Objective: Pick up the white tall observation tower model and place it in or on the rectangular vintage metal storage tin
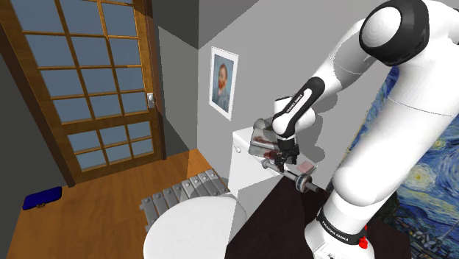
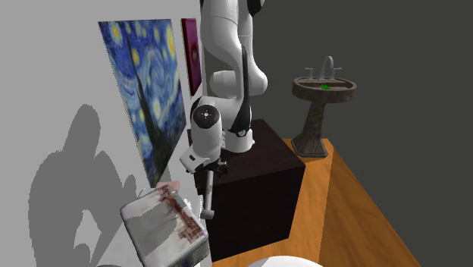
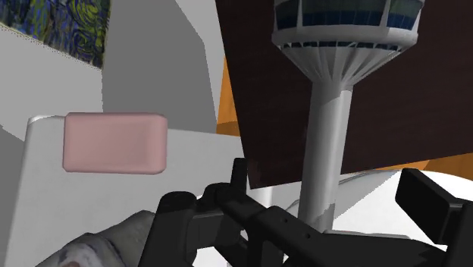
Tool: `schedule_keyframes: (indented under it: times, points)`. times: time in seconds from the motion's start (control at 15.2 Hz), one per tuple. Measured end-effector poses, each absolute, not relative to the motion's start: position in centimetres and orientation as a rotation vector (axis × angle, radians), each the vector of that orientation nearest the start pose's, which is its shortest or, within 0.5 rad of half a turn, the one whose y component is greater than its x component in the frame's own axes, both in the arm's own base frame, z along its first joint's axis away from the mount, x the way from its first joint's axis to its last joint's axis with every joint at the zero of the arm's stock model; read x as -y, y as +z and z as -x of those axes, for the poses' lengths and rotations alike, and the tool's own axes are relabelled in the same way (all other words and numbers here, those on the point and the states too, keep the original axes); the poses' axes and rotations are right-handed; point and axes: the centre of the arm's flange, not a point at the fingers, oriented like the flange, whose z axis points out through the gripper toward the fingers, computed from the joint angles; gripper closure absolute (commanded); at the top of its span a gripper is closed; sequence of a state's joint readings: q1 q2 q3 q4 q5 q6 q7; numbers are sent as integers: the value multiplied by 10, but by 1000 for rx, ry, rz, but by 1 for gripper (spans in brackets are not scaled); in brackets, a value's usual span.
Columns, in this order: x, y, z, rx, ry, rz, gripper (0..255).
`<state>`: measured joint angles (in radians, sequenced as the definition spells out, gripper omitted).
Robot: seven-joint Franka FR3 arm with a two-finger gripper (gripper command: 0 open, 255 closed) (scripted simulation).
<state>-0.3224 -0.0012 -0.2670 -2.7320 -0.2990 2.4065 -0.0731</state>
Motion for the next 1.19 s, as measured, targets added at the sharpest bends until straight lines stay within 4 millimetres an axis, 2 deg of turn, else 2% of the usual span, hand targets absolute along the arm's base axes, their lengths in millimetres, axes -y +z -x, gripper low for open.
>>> schedule_keyframes:
  times: [0.33, 0.79, 0.86, 1.19]
  points:
    - [201, 173, -291, -405, 567, 3113, 0]
    - [201, 167, -287, -405, 566, 3113, 0]
    - [201, 167, -287, -405, 566, 3113, 255]
    - [201, 167, -287, -403, 565, 3114, 255]
